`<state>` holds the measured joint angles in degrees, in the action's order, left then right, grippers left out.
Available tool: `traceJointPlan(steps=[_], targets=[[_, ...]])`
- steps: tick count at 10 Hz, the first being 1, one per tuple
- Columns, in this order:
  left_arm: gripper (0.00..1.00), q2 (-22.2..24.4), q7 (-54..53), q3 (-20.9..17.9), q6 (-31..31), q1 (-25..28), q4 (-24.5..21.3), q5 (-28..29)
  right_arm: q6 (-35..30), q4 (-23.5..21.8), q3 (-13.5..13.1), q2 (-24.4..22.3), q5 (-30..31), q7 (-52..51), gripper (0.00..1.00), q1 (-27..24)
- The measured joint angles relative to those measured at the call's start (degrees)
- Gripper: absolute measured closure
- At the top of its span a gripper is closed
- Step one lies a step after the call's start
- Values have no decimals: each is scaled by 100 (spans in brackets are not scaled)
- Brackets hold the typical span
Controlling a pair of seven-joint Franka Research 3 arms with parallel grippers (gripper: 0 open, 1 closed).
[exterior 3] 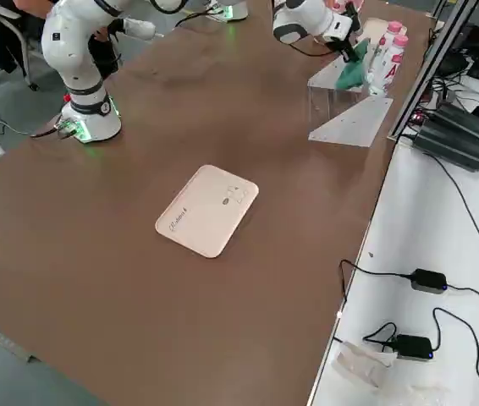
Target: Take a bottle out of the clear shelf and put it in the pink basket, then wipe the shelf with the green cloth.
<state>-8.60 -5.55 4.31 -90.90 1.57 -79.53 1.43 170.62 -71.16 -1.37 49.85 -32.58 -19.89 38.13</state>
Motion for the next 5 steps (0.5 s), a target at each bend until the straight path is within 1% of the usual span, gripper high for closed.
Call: traceJointPlan(steps=[2, 4, 5], targets=[[0, 3, -3, 10, -15, -4, 3, 0, -436, -12, -6, -59, 0, -513, 94, -413], [0, 5, -4, 23, -16, -9, 6, 0, -1057, -113, -8, -361, 1, -793, 94, -658], [0, 5, -4, 21, -17, -4, 6, 0, -1409, -233, -8, -598, 1, -836, 94, -724]])
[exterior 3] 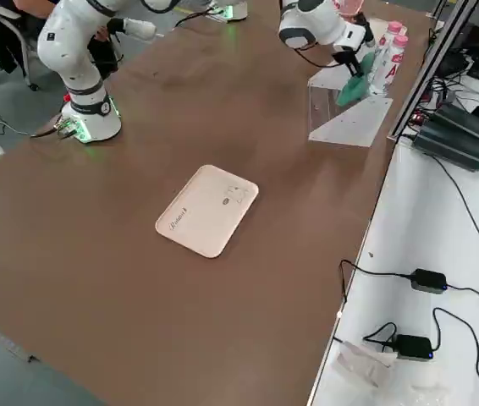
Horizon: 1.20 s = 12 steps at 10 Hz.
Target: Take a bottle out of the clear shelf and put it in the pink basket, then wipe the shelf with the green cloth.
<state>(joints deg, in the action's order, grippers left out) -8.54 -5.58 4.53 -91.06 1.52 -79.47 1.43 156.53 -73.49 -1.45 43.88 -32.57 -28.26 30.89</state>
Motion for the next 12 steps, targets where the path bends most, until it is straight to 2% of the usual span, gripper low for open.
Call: traceJointPlan(steps=[2, 6, 8, 12], targets=[[0, 0, 0, -15, 0, 7, 1, 0, -454, -454, 7, -533, -3, 2, 94, -37], [0, 0, -1, -3, 0, 1, 4, 0, -470, -2022, 59, -1499, -4, -84, 94, 120], [0, 1, -1, 14, 0, -9, 5, 0, -363, -2641, 62, -1816, -4, -387, 94, 175], [0, 1, -1, -1, -64, 4, 6, 0, 265, -2976, 92, -1783, -4, -800, 94, 168]])
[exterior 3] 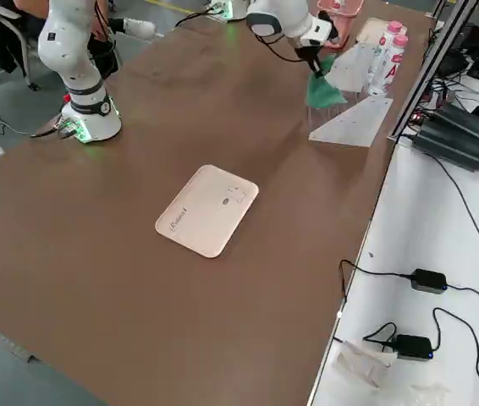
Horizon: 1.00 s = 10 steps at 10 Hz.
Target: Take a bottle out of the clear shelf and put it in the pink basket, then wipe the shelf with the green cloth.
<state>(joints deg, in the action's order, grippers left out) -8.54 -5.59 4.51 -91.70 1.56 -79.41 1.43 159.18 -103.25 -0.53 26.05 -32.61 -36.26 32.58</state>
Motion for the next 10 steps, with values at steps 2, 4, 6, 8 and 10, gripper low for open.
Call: traceJointPlan(steps=[2, 4, 6, 8, 10], targets=[[0, 0, 0, 3, -3, -2, 0, 0, 332, -88, 154, 189, -80, -14, 94, 56], [0, 0, 0, 0, -37, 1, 0, 0, 698, -184, 202, 283, -314, -22, 94, 340], [0, 0, 0, 0, -42, 0, 0, 0, 1210, -286, 214, 458, -629, -22, 94, 725], [0, 0, 0, 2, -46, -1, 0, 0, 1470, -279, 209, 618, -712, -21, 94, 849], [0, 0, 0, 16, -47, -18, 0, 0, 1490, -76, 151, 737, -715, -21, 94, 779]])
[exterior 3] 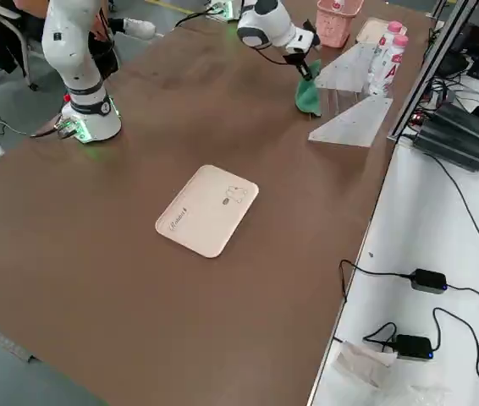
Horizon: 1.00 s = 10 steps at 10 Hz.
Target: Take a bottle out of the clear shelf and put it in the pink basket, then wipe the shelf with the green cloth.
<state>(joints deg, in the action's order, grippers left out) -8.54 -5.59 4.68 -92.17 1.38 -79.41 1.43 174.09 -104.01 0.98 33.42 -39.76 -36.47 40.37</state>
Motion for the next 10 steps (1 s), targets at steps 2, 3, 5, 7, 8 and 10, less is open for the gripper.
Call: traceJointPlan(steps=[2, 3, 5, 7, 8, 10], targets=[[0, 0, 0, -3, 0, 9, 0, 0, 0, 448, -32, 278, 0, -9, 94, -89], [0, 0, 0, -6, -1, 15, 0, 0, 70, 627, -36, 448, 0, -16, 94, -90], [0, 0, 0, -7, -1, 17, 1, 0, 259, 834, -29, 754, 2, -32, 94, -65], [0, 0, 0, -10, 3, 24, 1, 0, 318, 952, -35, 929, 16, -92, 94, -63], [0, 0, 0, -20, 4, 50, 1, 0, 357, 1036, -38, 1018, 16, -105, 94, -65], [0, 0, -2, -27, 4, 86, 1, 0, 468, 1298, -25, 1239, 16, -107, 94, -21]])
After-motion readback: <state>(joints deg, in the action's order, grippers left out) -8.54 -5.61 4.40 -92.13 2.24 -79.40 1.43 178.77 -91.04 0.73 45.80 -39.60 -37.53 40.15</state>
